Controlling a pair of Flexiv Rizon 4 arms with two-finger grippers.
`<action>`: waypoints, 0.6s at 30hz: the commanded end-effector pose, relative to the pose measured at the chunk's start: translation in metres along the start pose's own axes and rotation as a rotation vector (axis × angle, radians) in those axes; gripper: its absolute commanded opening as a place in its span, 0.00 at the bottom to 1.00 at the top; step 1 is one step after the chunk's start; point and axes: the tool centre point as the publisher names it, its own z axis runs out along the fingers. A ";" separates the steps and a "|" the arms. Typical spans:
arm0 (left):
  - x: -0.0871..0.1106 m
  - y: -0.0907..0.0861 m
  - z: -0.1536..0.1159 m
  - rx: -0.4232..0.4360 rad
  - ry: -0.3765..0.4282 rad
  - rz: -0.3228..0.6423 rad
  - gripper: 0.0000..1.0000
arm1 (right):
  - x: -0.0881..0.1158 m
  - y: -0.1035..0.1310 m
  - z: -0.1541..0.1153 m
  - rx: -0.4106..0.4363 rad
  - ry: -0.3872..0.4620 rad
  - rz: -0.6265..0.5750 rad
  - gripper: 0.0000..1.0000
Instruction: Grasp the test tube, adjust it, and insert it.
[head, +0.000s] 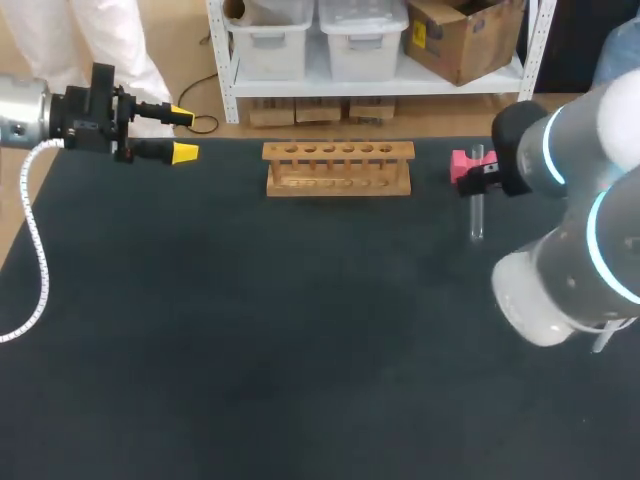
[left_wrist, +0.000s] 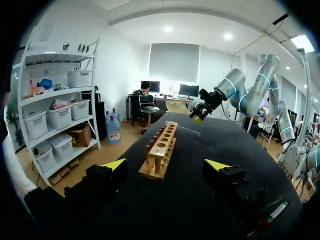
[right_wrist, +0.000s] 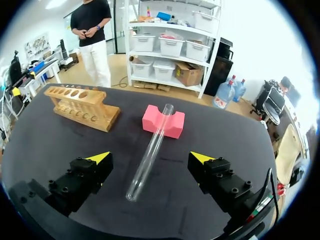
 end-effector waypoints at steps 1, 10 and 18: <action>0.001 0.000 0.000 0.000 -0.003 0.002 1.00 | 0.003 0.005 0.015 0.290 -0.006 0.013 1.00; 0.001 0.000 0.000 0.000 -0.003 0.002 1.00 | 0.007 0.009 0.036 0.258 0.011 0.026 1.00; 0.001 0.000 0.000 0.000 -0.003 0.002 1.00 | 0.009 0.005 0.044 0.213 0.007 0.038 1.00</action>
